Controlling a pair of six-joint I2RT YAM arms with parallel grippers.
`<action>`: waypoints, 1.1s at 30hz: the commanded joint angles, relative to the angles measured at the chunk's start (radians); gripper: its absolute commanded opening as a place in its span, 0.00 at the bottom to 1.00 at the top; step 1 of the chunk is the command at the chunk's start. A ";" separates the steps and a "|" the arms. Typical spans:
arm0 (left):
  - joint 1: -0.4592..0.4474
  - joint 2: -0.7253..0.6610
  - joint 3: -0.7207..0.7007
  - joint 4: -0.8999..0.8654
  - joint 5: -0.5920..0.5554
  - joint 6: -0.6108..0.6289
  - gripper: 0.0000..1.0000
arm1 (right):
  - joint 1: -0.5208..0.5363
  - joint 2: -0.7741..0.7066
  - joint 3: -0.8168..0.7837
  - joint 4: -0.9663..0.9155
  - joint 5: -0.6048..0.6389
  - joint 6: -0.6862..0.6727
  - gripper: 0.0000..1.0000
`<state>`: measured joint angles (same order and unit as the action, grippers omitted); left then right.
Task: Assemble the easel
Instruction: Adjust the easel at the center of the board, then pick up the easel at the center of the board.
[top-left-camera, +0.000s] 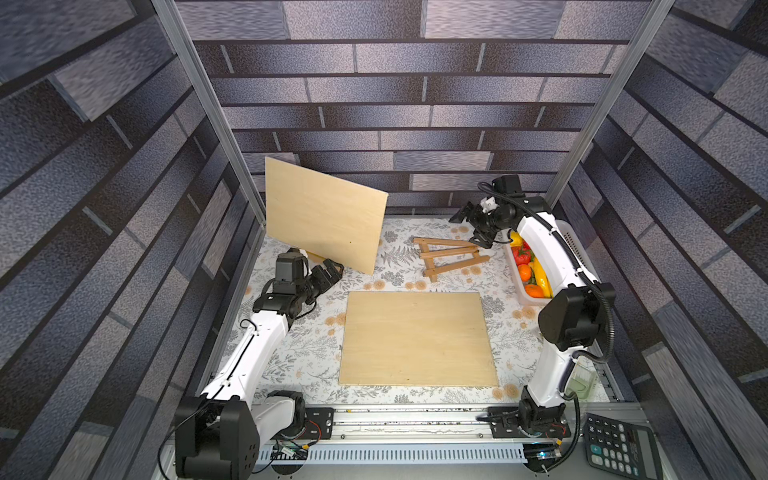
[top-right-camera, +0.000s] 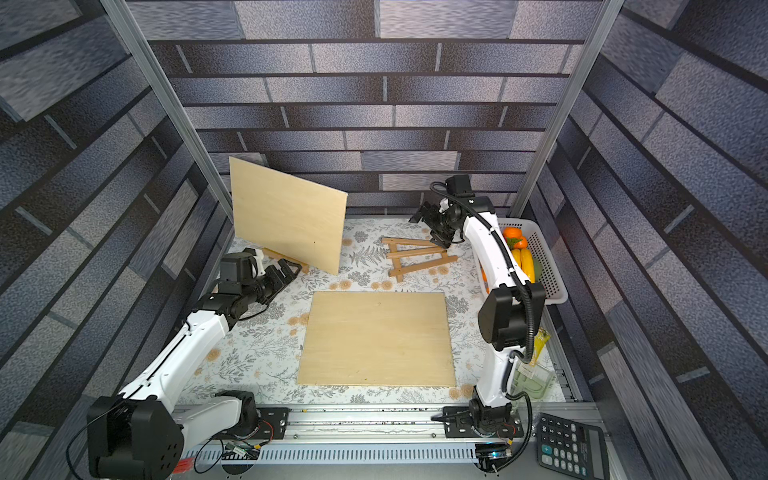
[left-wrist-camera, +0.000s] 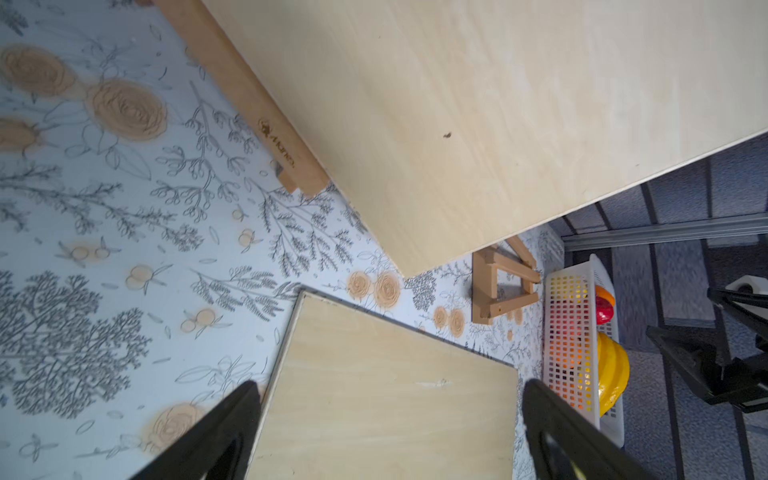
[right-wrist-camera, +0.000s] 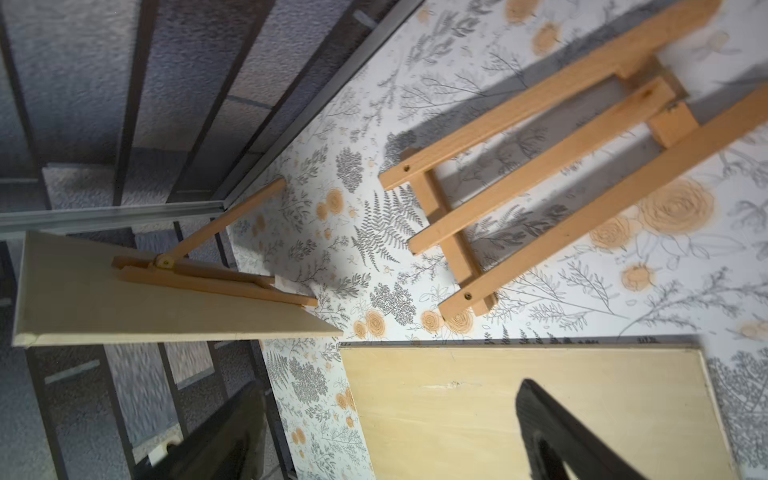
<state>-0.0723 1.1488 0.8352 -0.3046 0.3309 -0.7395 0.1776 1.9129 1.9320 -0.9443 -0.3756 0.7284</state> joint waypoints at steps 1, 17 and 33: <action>-0.044 0.054 0.103 -0.197 -0.040 0.044 1.00 | 0.005 0.021 -0.064 0.000 -0.031 0.099 0.84; -0.129 0.097 0.180 -0.263 -0.055 0.103 1.00 | 0.008 0.381 0.158 0.000 -0.017 0.162 0.68; -0.100 0.066 0.157 -0.311 -0.046 0.120 1.00 | 0.022 0.555 0.233 0.122 -0.013 0.227 0.53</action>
<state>-0.1841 1.2442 0.9913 -0.5747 0.2836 -0.6533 0.1905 2.4382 2.1281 -0.8368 -0.4000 0.9298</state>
